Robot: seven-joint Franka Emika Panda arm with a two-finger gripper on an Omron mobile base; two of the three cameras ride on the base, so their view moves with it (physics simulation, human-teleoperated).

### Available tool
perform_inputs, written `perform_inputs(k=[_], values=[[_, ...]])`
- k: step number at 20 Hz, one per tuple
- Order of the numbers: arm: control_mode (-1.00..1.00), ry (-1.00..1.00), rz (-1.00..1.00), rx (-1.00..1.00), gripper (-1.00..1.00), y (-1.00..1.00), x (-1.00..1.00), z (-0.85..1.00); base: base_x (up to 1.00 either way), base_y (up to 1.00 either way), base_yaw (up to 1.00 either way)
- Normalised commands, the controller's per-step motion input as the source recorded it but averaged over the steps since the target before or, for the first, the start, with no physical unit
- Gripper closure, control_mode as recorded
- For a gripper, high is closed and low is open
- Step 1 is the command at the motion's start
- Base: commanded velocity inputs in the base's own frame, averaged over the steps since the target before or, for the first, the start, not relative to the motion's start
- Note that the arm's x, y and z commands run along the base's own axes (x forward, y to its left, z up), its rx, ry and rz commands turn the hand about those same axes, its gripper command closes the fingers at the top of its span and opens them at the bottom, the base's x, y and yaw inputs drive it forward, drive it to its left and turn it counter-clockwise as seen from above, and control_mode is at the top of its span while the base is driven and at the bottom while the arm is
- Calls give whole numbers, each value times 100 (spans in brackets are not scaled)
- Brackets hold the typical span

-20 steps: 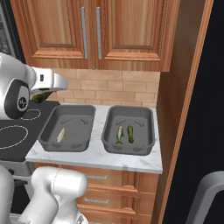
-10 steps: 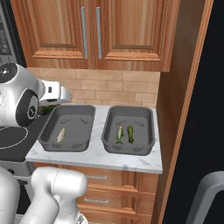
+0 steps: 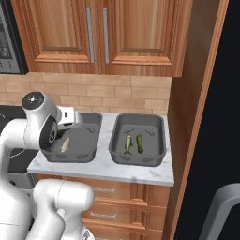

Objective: Place one squash and one fish in each tupperware on the nearby counter, to pack two identical lunches.

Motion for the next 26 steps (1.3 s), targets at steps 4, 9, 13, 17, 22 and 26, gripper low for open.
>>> perform_inputs(k=[4, 9, 13, 17, 22, 26], values=[[-100, 10, 8, 0, 100, 25, 64, -61, 0, 0, 0], [-100, 14, 6, 0, 100, 27, 71, -54, 0, 0, 0], [-100, 16, 5, 0, 100, 24, 64, -46, 0, 0, 0], [-100, 15, 4, 0, 100, 19, 64, -40, 0, 0, 0], [-100, 13, 3, 0, 100, 12, 74, -37, 0, 0, 0], [-100, 10, 3, 0, 100, 0, 75, -32, 0, 0, 0]])
